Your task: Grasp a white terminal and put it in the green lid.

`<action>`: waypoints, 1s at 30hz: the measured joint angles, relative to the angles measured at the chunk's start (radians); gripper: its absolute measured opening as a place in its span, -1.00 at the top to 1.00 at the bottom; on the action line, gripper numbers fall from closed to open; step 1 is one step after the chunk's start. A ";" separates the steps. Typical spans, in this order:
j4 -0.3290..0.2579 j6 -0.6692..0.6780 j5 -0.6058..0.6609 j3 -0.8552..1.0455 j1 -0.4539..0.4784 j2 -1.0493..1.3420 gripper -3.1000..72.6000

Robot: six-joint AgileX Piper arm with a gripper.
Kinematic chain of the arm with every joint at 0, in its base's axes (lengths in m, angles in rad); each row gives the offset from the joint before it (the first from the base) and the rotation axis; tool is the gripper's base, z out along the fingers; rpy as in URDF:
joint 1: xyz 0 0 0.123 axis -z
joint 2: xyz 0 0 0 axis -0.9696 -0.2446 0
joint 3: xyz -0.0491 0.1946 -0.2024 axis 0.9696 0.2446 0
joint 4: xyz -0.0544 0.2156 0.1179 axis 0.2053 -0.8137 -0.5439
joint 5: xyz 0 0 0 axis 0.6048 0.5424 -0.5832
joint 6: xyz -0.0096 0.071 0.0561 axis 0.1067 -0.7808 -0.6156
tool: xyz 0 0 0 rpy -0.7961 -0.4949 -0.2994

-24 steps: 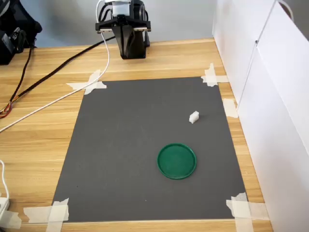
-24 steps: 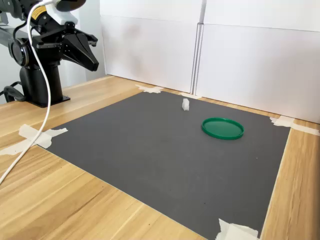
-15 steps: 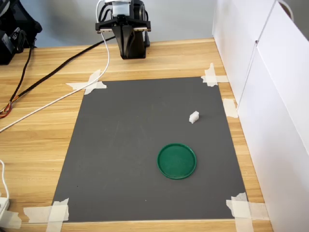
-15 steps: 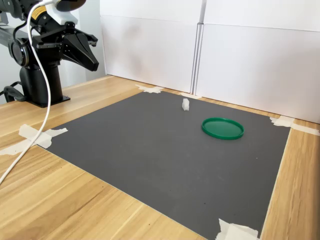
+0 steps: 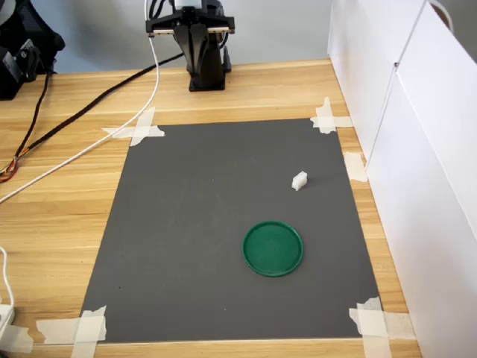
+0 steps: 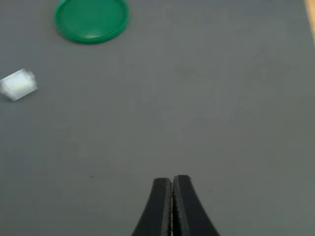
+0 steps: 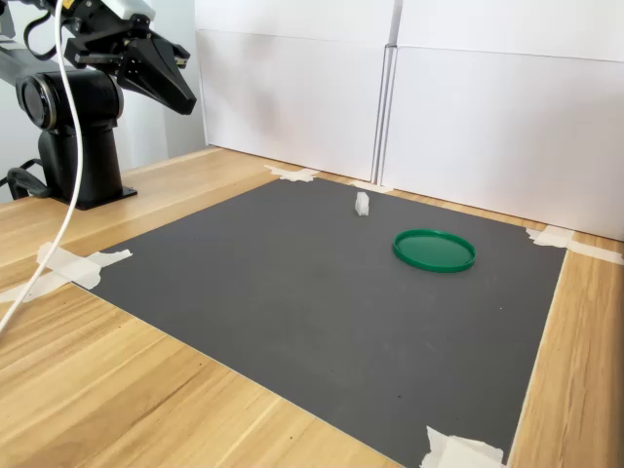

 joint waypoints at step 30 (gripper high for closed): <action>0.165 0.208 0.245 -0.717 -0.533 -0.819 0.97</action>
